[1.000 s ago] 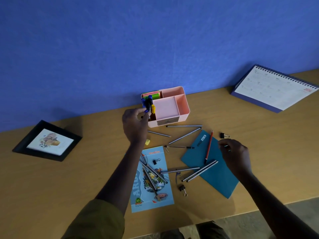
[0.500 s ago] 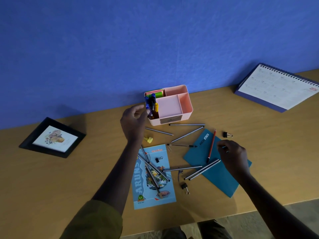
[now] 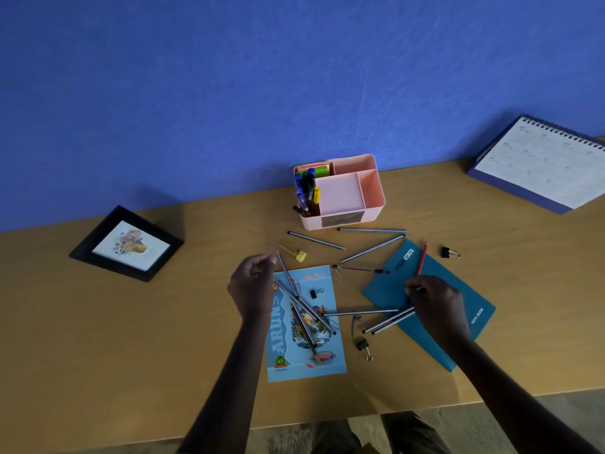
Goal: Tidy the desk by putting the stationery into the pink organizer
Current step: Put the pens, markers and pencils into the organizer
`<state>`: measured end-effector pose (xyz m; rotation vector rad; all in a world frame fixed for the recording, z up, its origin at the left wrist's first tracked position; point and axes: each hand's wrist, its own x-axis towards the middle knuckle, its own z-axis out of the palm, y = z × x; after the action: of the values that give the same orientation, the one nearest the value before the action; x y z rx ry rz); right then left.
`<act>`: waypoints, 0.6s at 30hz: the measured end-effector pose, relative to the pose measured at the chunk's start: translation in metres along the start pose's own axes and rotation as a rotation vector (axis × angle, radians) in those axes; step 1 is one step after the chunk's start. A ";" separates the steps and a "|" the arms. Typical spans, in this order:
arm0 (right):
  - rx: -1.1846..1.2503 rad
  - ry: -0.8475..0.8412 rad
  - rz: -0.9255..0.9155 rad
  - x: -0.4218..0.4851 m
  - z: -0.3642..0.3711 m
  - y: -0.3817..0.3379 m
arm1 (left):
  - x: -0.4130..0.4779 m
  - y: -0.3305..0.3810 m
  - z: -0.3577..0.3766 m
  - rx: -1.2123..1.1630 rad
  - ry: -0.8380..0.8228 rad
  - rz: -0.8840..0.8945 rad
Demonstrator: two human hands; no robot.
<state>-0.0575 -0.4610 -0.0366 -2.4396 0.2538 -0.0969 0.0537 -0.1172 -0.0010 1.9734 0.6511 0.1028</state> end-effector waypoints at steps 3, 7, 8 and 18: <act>0.002 -0.020 -0.026 -0.006 0.007 -0.004 | -0.016 -0.021 -0.009 0.002 -0.044 -0.082; 0.020 -0.055 -0.048 -0.014 0.017 -0.009 | -0.034 -0.042 -0.016 0.037 -0.100 -0.156; 0.020 -0.065 -0.056 -0.016 0.020 -0.011 | -0.039 -0.045 -0.017 0.029 -0.108 -0.167; -0.163 -0.081 -0.049 0.024 0.033 -0.038 | -0.069 -0.056 -0.019 0.051 -0.205 -0.199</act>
<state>-0.0235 -0.4165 -0.0378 -2.6052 0.1709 0.0018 -0.0343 -0.1160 -0.0257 1.9251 0.7165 -0.2370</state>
